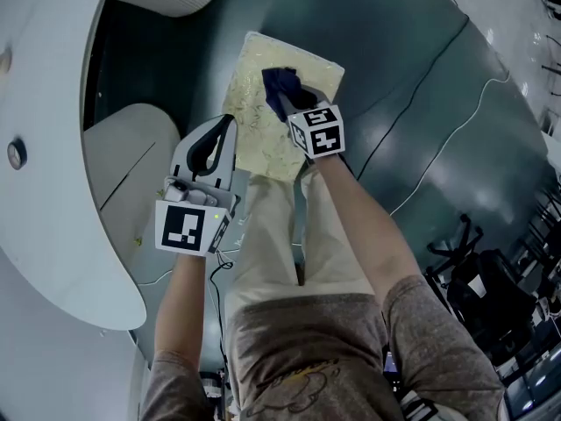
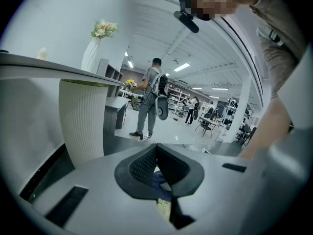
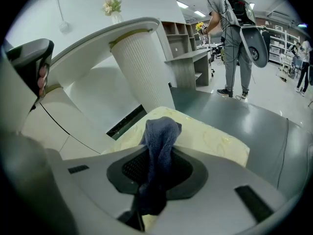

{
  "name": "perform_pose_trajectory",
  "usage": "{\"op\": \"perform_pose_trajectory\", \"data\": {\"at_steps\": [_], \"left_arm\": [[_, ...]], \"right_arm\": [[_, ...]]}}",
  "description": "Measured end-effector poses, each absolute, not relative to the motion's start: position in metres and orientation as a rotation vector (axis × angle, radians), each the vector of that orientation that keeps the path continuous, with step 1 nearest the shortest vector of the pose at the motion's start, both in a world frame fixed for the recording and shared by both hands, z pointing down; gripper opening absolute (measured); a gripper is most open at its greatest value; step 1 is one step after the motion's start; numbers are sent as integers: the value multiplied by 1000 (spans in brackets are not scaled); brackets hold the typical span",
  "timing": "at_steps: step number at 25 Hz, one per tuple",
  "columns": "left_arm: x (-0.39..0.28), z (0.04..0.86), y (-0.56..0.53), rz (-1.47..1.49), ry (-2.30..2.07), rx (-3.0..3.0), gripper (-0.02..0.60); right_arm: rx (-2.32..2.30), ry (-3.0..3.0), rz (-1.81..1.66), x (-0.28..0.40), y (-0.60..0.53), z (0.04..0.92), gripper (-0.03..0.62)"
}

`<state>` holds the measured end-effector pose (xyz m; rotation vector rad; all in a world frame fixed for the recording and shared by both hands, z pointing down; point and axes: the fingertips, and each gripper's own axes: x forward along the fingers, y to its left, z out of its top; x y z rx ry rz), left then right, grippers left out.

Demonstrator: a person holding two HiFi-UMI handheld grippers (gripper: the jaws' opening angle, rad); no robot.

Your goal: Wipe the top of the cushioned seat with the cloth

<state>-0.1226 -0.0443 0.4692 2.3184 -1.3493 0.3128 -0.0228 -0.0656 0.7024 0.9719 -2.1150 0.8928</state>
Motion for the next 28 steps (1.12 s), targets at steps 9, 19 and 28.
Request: {"op": "perform_pose_trajectory", "data": {"at_steps": [9,19,28], "left_arm": [[-110,466,-41,315,-1329,2332,17],[-106,457,-40,313,-1321,2353,17],[-100,456,-35,304,-1313,2362,17]], "right_arm": [[1075,-2062,937,28,-51,704,89],[1109,-2020,917,61,-44,698,87],[1180,-1943,927,107,-31,697,87]]}}
